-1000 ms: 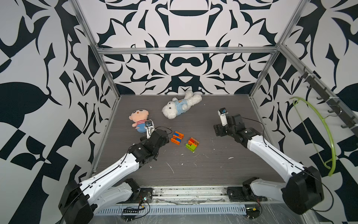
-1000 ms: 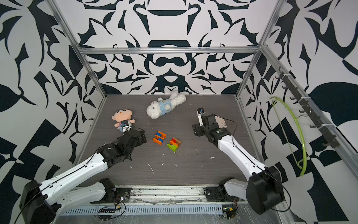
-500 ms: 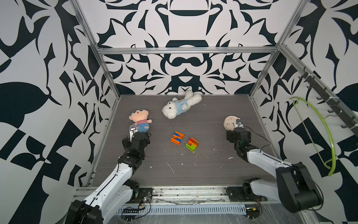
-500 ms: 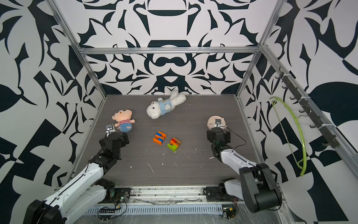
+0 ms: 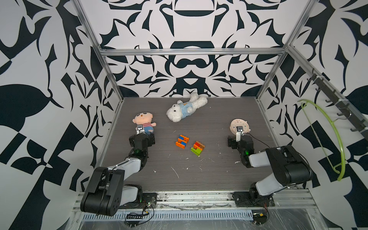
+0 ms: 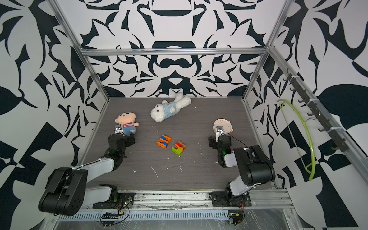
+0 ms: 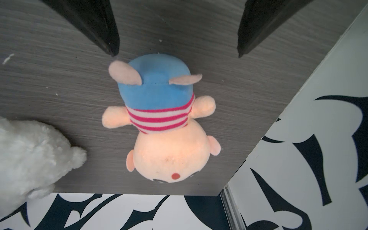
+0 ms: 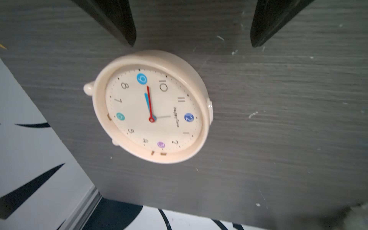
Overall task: Assemble the number 5 with lego
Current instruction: Reset both arms
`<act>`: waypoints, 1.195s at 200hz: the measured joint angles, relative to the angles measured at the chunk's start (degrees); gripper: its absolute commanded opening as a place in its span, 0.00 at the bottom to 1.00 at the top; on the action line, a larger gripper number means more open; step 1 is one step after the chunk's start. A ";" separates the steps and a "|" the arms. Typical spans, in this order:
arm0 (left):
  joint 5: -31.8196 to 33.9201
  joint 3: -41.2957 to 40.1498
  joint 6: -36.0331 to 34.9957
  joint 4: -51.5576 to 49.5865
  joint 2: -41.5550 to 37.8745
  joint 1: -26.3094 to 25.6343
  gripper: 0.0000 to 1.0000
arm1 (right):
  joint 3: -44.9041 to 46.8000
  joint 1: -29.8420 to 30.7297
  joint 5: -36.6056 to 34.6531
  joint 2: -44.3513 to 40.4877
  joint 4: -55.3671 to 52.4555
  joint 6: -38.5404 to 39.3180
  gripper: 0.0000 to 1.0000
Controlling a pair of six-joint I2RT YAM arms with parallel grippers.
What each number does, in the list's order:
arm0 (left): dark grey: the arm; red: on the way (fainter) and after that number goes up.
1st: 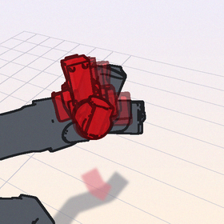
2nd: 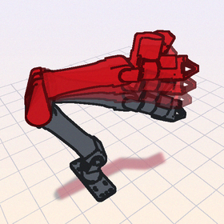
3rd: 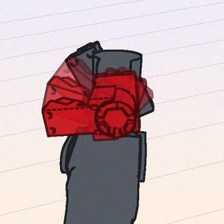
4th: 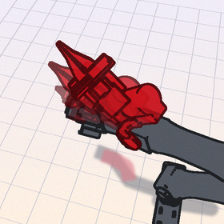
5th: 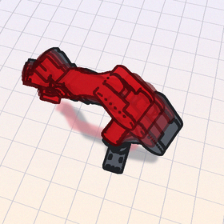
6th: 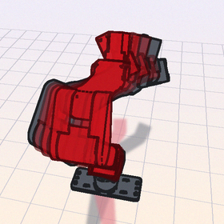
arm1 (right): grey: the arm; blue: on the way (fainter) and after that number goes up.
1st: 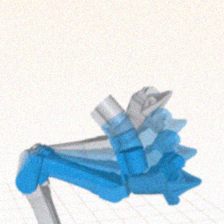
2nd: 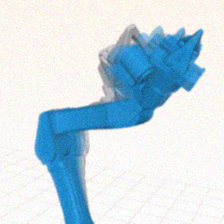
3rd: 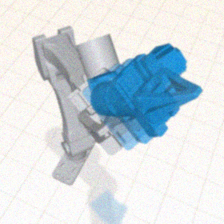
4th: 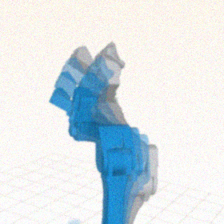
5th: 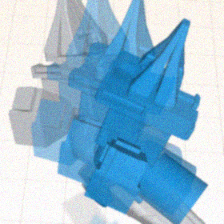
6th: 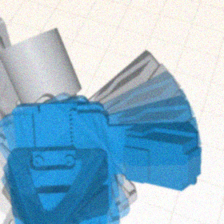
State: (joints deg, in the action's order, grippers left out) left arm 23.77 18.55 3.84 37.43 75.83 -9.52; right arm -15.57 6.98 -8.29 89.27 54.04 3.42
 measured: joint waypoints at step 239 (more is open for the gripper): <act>-5.14 1.11 0.87 15.21 13.51 5.44 0.99 | -4.79 -6.54 10.47 0.02 -4.02 -2.40 0.92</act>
State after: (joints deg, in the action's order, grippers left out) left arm 18.63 19.66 4.71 52.64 89.34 -4.08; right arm -20.36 0.45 2.17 89.30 50.02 1.02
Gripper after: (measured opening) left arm 0.992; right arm 0.919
